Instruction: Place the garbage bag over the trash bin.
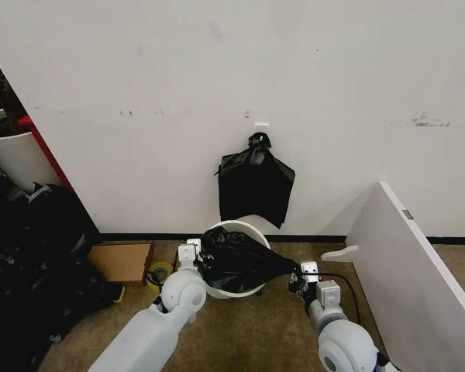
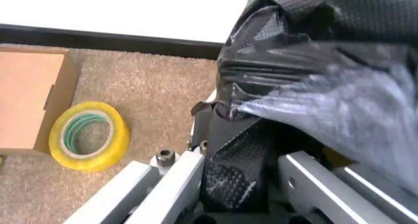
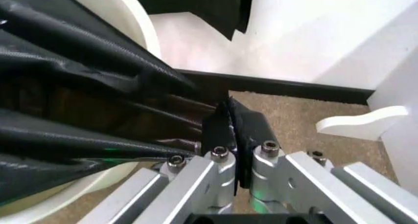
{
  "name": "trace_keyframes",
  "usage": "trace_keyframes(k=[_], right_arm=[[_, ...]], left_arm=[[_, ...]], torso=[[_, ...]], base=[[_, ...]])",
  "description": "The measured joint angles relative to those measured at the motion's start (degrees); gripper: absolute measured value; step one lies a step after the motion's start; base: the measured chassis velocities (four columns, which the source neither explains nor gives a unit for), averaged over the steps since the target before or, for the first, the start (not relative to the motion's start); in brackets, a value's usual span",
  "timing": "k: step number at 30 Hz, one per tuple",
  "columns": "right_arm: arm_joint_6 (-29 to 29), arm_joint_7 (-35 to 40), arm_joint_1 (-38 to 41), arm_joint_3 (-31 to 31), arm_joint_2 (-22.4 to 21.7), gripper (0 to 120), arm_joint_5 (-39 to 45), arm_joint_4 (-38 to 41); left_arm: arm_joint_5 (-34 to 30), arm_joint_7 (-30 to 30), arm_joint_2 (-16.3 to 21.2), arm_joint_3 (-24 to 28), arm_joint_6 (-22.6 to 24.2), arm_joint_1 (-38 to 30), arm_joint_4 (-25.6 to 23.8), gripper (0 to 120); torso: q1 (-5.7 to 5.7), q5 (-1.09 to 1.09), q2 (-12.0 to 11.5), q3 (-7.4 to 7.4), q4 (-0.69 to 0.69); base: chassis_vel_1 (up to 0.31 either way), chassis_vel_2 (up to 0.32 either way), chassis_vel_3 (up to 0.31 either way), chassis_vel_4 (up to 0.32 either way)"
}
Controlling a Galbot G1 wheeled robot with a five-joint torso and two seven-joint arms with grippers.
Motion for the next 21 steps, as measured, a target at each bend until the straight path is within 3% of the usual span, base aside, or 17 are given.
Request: trace_keyframes(k=[6,9,13,16,19,21], right_arm=[[2.75,-4.38,-2.40,0.12,-0.72,0,-4.91,2.10],[9.91,-11.21,-6.59,0.12,-1.98,16,-17.50,3.91],[13.78,-14.90,-9.64,1.69,-3.00,26,-23.17,4.81],[19.13,-17.58,-12.73,4.34,-4.32,41,-27.55,5.68],[21.52,-19.22,-13.51,5.27,-5.06,45,-29.09,6.14],[23.59,-21.95,-13.44,5.49,-6.52,57,-31.11,6.77]], left_arm=[[2.19,0.76,1.27,-0.19,-0.17,1.84,-1.86,1],[2.40,1.07,1.56,-0.31,-0.17,2.07,-2.56,1],[2.41,1.42,1.93,-0.43,-0.32,1.83,-2.67,1],[2.50,2.00,2.56,-0.68,-0.61,1.42,-2.78,1],[2.90,2.40,2.76,-0.66,-0.69,1.38,-2.95,1],[5.93,4.56,3.26,-0.17,-1.44,1.52,-3.36,1]], torso=[[0.00,-0.01,0.00,0.00,0.00],[0.00,0.00,0.00,0.00,-0.01],[0.00,-0.01,0.00,0.00,-0.01],[0.00,0.00,0.00,0.00,-0.02],[0.00,-0.01,0.00,0.00,-0.02],[0.00,0.00,0.01,0.00,-0.02]], base=[[0.000,0.000,0.000,0.000],[0.000,0.000,0.000,0.000],[0.000,0.000,0.000,0.000],[0.000,0.000,0.000,0.000],[0.000,0.000,0.000,0.000],[0.000,0.000,0.000,0.000]])
